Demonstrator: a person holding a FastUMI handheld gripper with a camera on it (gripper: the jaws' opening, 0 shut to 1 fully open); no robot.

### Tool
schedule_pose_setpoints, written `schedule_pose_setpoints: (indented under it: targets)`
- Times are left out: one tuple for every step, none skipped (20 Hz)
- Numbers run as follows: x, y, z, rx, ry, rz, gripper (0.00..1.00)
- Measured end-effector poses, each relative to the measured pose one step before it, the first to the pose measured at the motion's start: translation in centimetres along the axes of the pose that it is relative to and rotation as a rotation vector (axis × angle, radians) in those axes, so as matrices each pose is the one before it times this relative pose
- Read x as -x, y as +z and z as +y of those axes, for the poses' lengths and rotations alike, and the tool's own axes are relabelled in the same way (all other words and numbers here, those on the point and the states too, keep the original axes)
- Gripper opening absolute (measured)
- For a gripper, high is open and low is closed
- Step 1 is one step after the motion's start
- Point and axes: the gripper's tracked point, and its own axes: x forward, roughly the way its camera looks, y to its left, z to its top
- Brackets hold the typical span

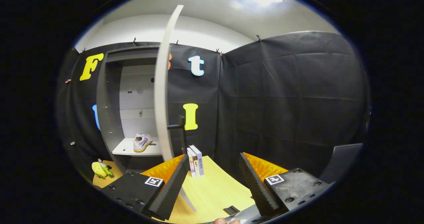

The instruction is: Open the shoe cabinet door, grab the shoes and put them into the shoe cabinet, then close the shoe cabinet door.

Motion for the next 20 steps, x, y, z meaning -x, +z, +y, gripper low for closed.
schedule_pose_setpoints:
  targets:
    - [-1.128,-0.080,-0.390,-0.00519,-0.00731,0.00891,0.96]
    - [-1.398,-0.261,-0.600,-0.00507,-0.00941,0.00579,0.96]
    - [-1.001,-0.219,-0.446,-0.00763,-0.00319,0.00999,0.97]
    - [-1.152,-0.025,-0.242,-0.01041,-0.00167,0.00613,0.97]
    - [-0.876,-0.092,-0.015,-0.00483,0.00177,0.00695,0.97]
    - [-0.804,-0.163,0.312,0.00166,0.00417,0.01112,0.97]
    - [-0.550,-0.191,0.464,0.00414,0.00987,0.00455,0.97]
    - [-0.345,-0.042,0.899,0.00085,0.02166,0.00820,0.97]
    - [-0.265,-0.067,0.020,0.00952,-0.01299,0.00203,0.97]
    - [-0.015,0.221,-0.333,-0.00506,0.00405,-0.00348,0.96]
    - [0.056,-0.186,0.178,-0.01419,-0.00149,0.00861,0.96]
    - [0.169,-0.144,0.281,-0.01441,0.00143,0.00412,0.96]
    - [0.192,0.037,0.259,-0.00045,-0.00125,0.00108,0.96]
    - [0.170,-0.008,0.085,0.00760,-0.00391,-0.00489,0.96]
    - [0.252,0.071,0.310,0.00343,-0.00057,-0.00038,0.96]
    - [0.404,-0.269,0.609,-0.00280,0.00490,0.00386,0.96]
    - [0.459,-0.167,0.749,-0.00498,0.01042,0.00157,0.97]
    - [0.430,-0.022,0.829,-0.00310,0.01069,0.00271,0.97]
    - [0.431,-0.008,0.855,0.00319,0.01025,0.00029,0.97]
    - [0.243,-0.165,0.816,0.00532,0.00975,0.00046,0.97]
